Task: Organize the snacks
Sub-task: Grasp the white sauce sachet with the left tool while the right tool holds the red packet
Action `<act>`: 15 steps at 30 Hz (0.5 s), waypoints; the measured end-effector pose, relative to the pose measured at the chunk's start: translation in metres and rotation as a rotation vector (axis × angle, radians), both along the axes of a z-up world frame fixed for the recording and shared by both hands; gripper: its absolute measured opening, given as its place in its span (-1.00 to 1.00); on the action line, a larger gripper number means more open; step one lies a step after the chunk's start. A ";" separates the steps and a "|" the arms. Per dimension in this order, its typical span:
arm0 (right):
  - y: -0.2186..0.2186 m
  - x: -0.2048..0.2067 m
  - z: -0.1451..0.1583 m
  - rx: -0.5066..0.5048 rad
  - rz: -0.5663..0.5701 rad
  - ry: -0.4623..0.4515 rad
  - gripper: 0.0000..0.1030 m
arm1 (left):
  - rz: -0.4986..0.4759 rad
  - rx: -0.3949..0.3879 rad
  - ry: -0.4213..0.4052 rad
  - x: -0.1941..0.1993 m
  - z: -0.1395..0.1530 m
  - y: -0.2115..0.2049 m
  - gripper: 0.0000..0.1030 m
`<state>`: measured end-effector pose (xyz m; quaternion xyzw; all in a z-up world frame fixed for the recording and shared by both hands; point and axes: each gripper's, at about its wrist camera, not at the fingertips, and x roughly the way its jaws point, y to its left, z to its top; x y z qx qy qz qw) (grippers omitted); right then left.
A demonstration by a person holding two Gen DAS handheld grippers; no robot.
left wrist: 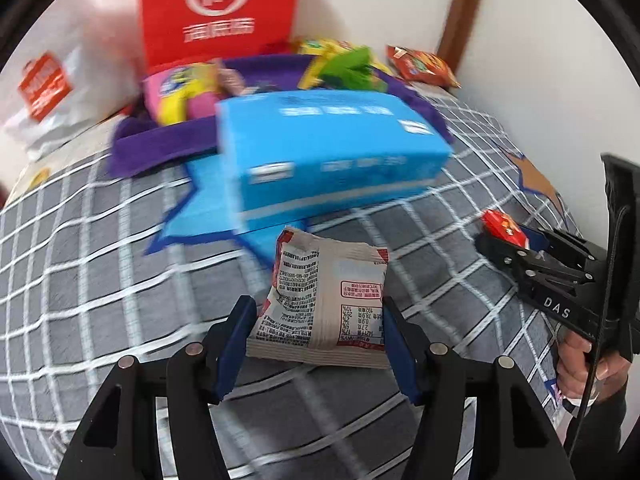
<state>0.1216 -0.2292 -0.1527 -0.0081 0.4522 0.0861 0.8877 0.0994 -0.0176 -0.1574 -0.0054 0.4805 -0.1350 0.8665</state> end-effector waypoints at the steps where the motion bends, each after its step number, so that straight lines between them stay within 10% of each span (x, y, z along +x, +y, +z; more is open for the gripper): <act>1: 0.001 0.000 0.000 -0.005 0.000 -0.001 -0.14 | 0.021 0.004 -0.003 -0.002 0.001 0.008 0.16; 15: 0.035 0.005 0.005 0.024 0.082 0.010 -0.15 | 0.288 0.086 -0.072 -0.016 -0.016 0.079 0.20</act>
